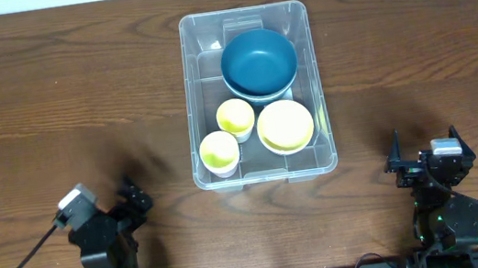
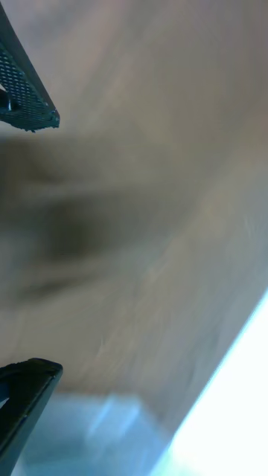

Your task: Pack container

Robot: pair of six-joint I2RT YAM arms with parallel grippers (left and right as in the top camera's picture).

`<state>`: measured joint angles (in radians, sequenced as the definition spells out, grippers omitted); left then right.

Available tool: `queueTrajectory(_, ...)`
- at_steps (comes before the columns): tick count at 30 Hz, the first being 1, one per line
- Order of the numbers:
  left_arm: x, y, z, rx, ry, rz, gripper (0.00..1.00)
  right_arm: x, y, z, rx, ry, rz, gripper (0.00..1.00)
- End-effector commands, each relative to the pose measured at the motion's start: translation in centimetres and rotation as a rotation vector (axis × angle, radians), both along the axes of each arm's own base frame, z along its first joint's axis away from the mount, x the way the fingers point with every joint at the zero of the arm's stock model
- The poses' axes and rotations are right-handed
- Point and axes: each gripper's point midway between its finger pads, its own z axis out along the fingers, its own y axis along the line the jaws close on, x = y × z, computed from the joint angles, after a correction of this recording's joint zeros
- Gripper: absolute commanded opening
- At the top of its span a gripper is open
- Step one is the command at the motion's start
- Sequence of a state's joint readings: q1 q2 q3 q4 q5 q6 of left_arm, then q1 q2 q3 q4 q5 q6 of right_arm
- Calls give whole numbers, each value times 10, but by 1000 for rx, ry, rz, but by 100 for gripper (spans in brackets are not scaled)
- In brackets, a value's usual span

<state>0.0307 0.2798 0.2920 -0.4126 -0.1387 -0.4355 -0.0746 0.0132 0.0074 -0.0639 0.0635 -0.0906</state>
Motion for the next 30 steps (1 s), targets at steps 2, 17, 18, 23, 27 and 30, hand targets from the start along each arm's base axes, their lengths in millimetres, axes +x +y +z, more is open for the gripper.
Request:
queueTrajectory(2, 9, -49, 10, 28, -36, -330, 98, -1, -4, -2, 11, 4, -20, 99)
queueTrajectory(17, -14, -63, 19, 1, -86, -404, 98, -1, -4, -2, 11, 4, -20, 99)
queueTrajectory(18, -17, -62, 19, 7, -90, -394, 98, -1, -4, -2, 11, 4, -20, 99)
queueTrajectory(23, -25, -54, 16, 15, -89, -346, 98, -1, -4, -2, 11, 4, -20, 99)
queueTrajectory(27, -28, -43, 2, -1, -37, -274, 98, -1, -4, -2, 11, 4, -20, 99)
queueTrajectory(30, -30, -11, -1, 21, -29, -75, 98, -1, -4, -2, 11, 4, -20, 99)
